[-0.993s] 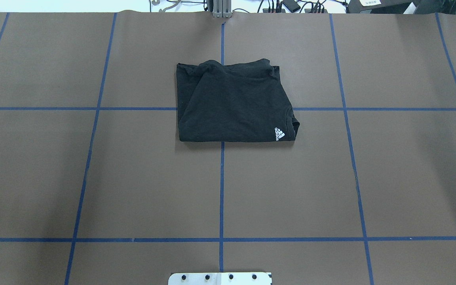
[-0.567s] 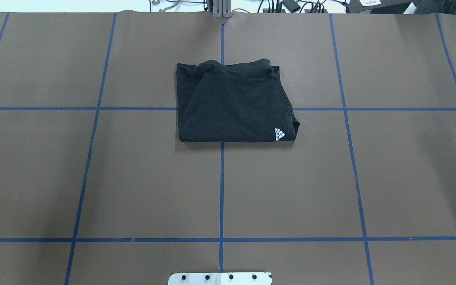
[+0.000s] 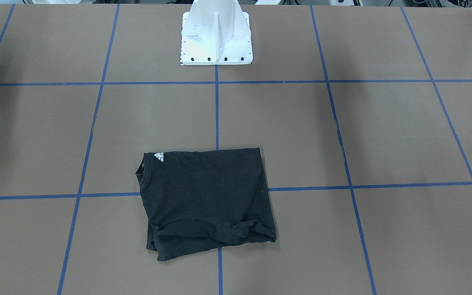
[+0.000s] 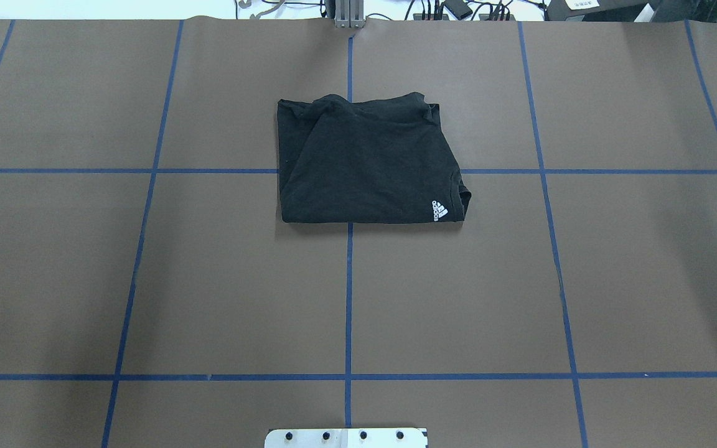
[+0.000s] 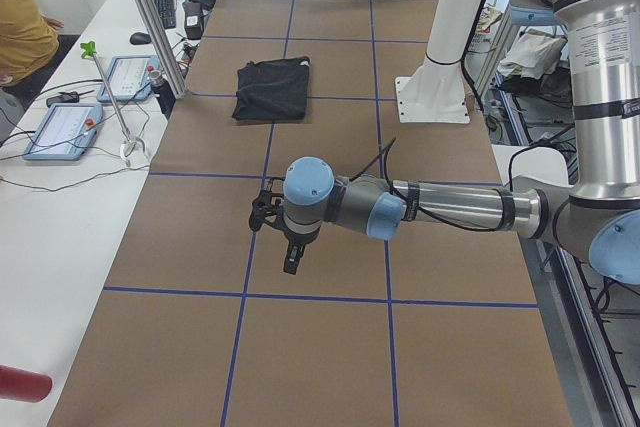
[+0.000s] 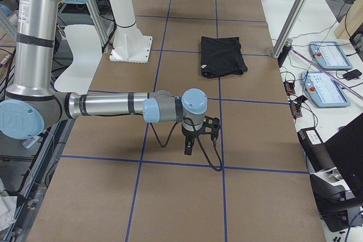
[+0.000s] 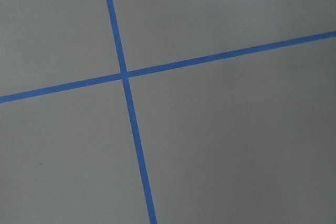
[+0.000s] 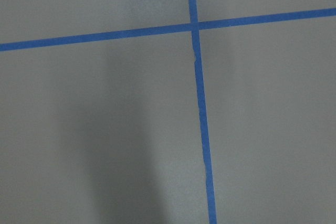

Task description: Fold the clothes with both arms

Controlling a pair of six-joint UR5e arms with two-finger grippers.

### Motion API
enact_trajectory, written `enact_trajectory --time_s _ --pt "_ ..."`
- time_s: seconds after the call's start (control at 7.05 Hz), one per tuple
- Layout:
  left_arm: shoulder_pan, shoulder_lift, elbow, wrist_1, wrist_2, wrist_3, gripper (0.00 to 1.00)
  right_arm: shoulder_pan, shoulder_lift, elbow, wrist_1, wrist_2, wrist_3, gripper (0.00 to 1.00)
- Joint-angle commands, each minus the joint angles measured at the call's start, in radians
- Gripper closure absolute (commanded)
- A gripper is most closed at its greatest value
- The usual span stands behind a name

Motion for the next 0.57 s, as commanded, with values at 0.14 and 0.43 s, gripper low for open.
enact_trajectory --time_s 0.14,0.43 --pt "-0.006 -0.004 -0.004 0.000 0.009 -0.003 0.01 0.002 -0.015 0.009 0.000 0.004 0.000 0.00" --pt "-0.006 -0.001 -0.004 0.000 0.008 -0.006 0.01 0.012 -0.038 0.015 0.000 0.025 0.000 0.00"
